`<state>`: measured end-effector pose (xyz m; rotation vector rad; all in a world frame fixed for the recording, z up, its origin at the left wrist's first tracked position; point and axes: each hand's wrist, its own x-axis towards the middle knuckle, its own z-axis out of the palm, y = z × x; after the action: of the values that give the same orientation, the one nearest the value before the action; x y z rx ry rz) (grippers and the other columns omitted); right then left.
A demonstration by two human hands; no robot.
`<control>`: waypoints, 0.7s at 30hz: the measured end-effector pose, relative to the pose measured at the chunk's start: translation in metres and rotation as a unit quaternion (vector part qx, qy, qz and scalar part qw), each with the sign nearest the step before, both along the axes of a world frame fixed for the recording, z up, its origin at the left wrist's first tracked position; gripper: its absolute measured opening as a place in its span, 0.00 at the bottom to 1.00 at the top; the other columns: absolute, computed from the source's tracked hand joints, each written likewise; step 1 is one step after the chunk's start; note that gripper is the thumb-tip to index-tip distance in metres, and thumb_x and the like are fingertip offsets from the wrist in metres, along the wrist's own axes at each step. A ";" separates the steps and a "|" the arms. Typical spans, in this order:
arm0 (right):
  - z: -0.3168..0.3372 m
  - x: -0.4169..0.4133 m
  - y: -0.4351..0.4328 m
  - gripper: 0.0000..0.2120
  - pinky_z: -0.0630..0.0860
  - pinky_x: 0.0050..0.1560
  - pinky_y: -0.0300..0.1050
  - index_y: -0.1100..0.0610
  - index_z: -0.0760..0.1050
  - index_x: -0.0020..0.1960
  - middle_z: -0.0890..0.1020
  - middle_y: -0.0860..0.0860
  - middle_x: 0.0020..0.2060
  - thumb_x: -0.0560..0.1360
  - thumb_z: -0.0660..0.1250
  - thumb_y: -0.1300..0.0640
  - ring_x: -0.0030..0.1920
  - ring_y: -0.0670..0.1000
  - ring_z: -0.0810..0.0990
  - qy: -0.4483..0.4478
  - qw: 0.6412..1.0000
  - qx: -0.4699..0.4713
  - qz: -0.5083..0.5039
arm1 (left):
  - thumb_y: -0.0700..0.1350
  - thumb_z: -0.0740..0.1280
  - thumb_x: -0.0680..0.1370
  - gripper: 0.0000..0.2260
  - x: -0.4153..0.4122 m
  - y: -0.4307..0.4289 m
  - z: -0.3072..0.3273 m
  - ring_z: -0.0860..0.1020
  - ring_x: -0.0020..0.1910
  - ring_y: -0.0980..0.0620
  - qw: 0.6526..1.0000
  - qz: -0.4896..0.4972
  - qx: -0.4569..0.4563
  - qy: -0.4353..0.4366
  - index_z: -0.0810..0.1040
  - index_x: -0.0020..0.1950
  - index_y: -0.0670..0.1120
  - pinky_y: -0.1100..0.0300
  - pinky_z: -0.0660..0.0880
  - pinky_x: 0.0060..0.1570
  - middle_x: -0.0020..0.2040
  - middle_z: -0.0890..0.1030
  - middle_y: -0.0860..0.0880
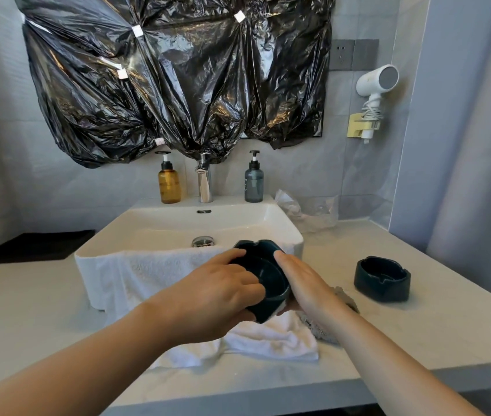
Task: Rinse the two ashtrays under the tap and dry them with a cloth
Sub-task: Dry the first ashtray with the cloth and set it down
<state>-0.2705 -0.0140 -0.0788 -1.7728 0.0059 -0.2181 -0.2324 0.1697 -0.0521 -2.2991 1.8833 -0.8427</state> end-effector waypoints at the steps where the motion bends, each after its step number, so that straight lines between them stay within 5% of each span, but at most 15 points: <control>1: -0.001 0.000 0.000 0.18 0.80 0.40 0.56 0.54 0.77 0.49 0.82 0.57 0.43 0.82 0.52 0.46 0.43 0.57 0.84 -0.004 1.000 0.014 -0.011 | 0.51 0.67 0.74 0.05 0.002 0.001 -0.001 0.78 0.44 0.52 1.000 -0.005 -0.018 -0.001 0.79 0.46 0.51 0.57 0.59 0.69 0.42 0.80 0.56; 3: -0.004 0.002 -0.002 0.17 0.80 0.35 0.52 0.52 0.77 0.50 0.82 0.57 0.45 0.83 0.52 0.47 0.43 0.56 0.83 0.009 0.998 0.049 -0.023 | 0.55 0.67 0.75 0.15 0.003 0.006 -0.008 0.75 0.58 0.55 0.993 0.021 -0.103 0.061 0.78 0.59 0.51 0.59 0.63 0.68 0.58 0.78 0.54; 5: -0.005 0.003 -0.006 0.17 0.78 0.35 0.49 0.50 0.77 0.53 0.83 0.58 0.50 0.82 0.52 0.44 0.46 0.57 0.83 0.030 0.997 0.068 -0.021 | 0.63 0.63 0.75 0.24 -0.007 0.009 -0.014 0.71 0.64 0.59 0.921 0.121 -0.268 0.254 0.72 0.67 0.54 0.61 0.69 0.65 0.67 0.72 0.55; 8: -0.005 0.005 -0.009 0.17 0.79 0.42 0.53 0.47 0.79 0.52 0.85 0.54 0.48 0.82 0.52 0.43 0.47 0.56 0.83 0.034 0.997 0.068 -0.007 | 0.64 0.61 0.73 0.25 -0.020 0.001 -0.013 0.81 0.54 0.50 0.613 0.229 -0.358 0.667 0.76 0.61 0.49 0.54 0.80 0.53 0.60 0.79 0.46; 9: -0.005 0.006 -0.009 0.18 0.80 0.44 0.53 0.46 0.80 0.51 0.85 0.53 0.47 0.82 0.52 0.43 0.47 0.55 0.83 0.033 0.998 0.062 0.002 | 0.63 0.60 0.75 0.23 -0.021 -0.001 -0.011 0.83 0.51 0.46 0.534 0.222 -0.342 0.741 0.77 0.58 0.47 0.53 0.81 0.50 0.57 0.81 0.43; 10: -0.005 0.006 -0.009 0.19 0.80 0.43 0.52 0.45 0.80 0.51 0.85 0.52 0.46 0.82 0.52 0.43 0.47 0.54 0.83 0.034 0.998 0.050 0.010 | 0.62 0.61 0.76 0.22 -0.021 -0.001 -0.008 0.84 0.48 0.43 0.503 0.212 -0.328 0.771 0.78 0.57 0.45 0.53 0.82 0.47 0.55 0.82 0.40; 16: 0.000 0.005 0.001 0.22 0.82 0.42 0.46 0.45 0.79 0.54 0.86 0.51 0.45 0.82 0.48 0.40 0.45 0.51 0.84 0.055 0.996 -0.035 0.064 | 0.52 0.62 0.80 0.17 -0.021 0.009 -0.004 0.85 0.42 0.42 0.511 0.226 -0.363 0.745 0.78 0.55 0.39 0.56 0.82 0.39 0.49 0.84 0.38; 21: 0.005 0.014 0.009 0.29 0.79 0.47 0.55 0.59 0.78 0.49 0.83 0.58 0.44 0.78 0.51 0.36 0.43 0.57 0.81 -0.007 0.956 -0.292 0.002 | 0.50 0.61 0.80 0.15 -0.019 0.040 -0.011 0.85 0.39 0.42 0.520 0.288 -0.401 0.697 0.79 0.52 0.39 0.54 0.82 0.39 0.43 0.85 0.39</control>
<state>-0.2562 -0.0055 -0.0738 -2.3605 -0.0807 -0.2456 -0.2513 0.2092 -0.0634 -4.4342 0.0670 0.8131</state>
